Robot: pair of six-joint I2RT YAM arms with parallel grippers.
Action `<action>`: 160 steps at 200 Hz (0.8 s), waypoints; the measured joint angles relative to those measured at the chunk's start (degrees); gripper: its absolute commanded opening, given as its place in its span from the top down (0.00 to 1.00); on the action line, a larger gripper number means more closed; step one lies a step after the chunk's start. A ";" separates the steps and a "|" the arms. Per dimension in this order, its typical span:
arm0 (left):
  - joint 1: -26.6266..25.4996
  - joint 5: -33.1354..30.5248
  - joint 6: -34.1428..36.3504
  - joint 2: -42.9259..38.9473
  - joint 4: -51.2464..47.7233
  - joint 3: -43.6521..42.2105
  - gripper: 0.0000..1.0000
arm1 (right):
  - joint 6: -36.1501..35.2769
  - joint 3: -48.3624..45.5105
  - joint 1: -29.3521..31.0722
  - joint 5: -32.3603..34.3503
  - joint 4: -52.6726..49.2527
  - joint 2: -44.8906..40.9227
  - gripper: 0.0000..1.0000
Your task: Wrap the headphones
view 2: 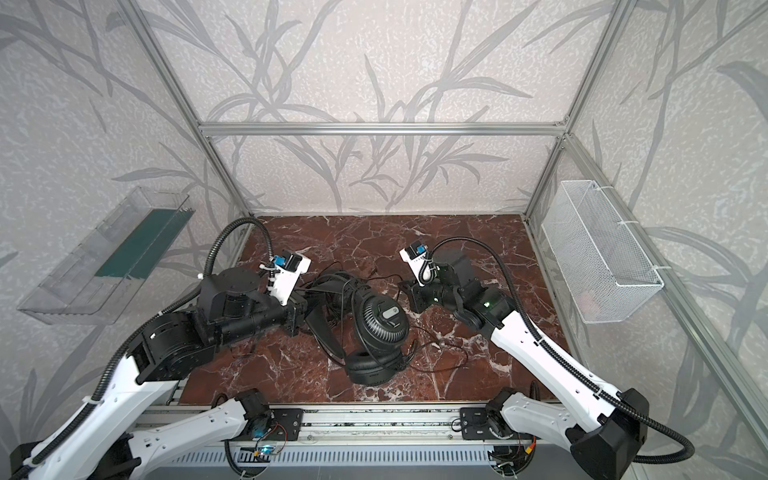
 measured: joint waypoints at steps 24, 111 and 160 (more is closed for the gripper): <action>3.45 -2.21 -3.28 2.43 -0.90 3.19 1.00 | 3.37 -6.60 0.00 -5.95 8.46 -1.38 1.00; 12.07 -2.47 -20.22 9.57 -2.08 5.79 1.00 | 13.22 -15.69 0.00 -15.08 29.94 0.48 0.99; 12.07 -2.54 -26.32 8.59 -1.20 1.14 1.00 | 16.90 -21.05 0.76 -17.14 41.88 5.88 0.81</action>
